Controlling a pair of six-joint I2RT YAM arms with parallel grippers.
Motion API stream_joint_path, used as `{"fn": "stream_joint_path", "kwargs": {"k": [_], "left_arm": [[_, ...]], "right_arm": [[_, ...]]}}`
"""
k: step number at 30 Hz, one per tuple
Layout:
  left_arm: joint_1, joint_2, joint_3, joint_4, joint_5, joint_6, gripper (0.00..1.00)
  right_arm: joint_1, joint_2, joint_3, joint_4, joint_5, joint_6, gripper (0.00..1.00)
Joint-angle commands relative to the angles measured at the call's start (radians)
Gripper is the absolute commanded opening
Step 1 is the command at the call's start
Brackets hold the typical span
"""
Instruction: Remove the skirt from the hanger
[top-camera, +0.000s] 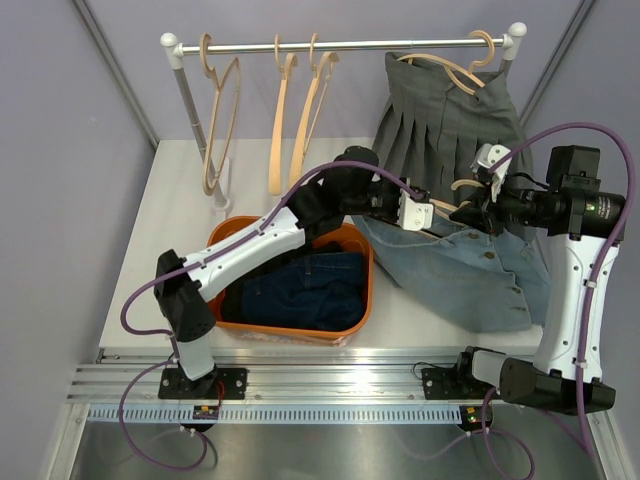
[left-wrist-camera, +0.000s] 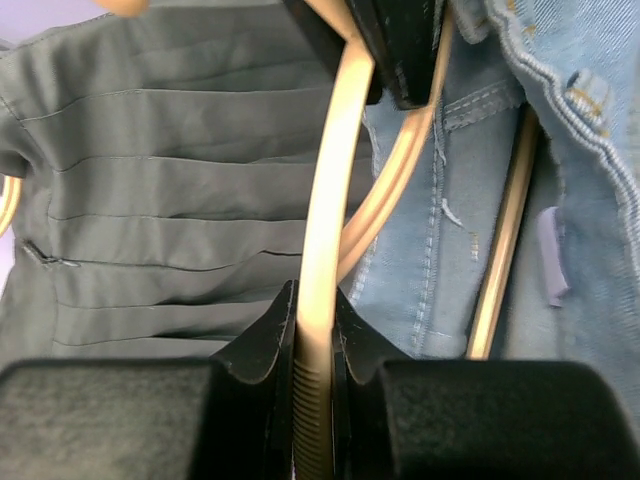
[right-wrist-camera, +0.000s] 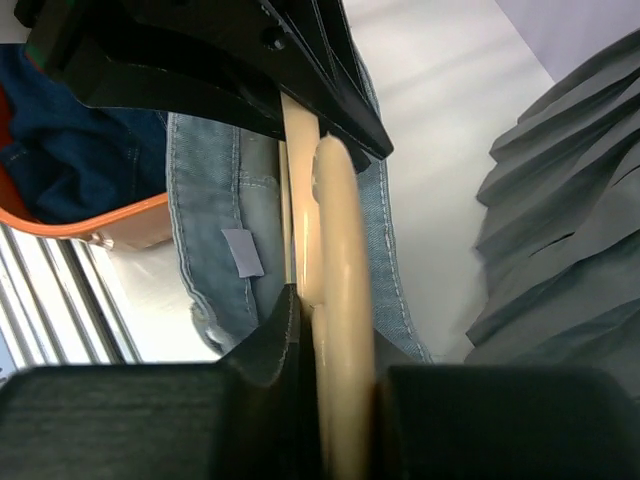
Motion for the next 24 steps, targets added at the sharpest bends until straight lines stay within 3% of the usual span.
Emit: {"fn": "stream_joint_path", "kwargs": {"k": [1,3,7,8,12,15,20,24], "left_arm": [[-0.004,-0.037,0.070,0.128,0.015,-0.001,0.00],[-0.004,-0.033,0.071,0.134,0.014,-0.001,0.00],[-0.003,-0.028,0.062,0.161,-0.006,-0.018,0.00],[-0.003,-0.033,0.056,0.172,-0.012,-0.027,0.06],[-0.003,-0.065,-0.009,0.299,-0.071,-0.119,0.57],[-0.003,-0.079,-0.007,0.327,-0.075,-0.187,0.75],[-0.003,-0.106,-0.004,0.347,-0.104,-0.331,0.82],[-0.006,-0.128,0.005,0.309,-0.237,-0.504,0.85]], "right_arm": [[0.001,0.005,0.009,-0.254,-0.044,0.007,0.08],[0.001,0.004,0.018,-0.253,-0.059,0.015,0.00],[0.001,-0.004,0.044,-0.221,-0.067,0.074,0.00],[0.003,-0.010,0.052,-0.204,-0.061,0.094,0.00],[0.000,-0.028,0.047,-0.096,0.000,0.180,0.00],[-0.003,-0.042,0.032,-0.066,0.060,0.203,0.00],[-0.032,-0.074,-0.008,-0.026,0.140,0.216,0.00],[-0.063,-0.091,-0.017,0.017,0.189,0.240,0.00]]}}
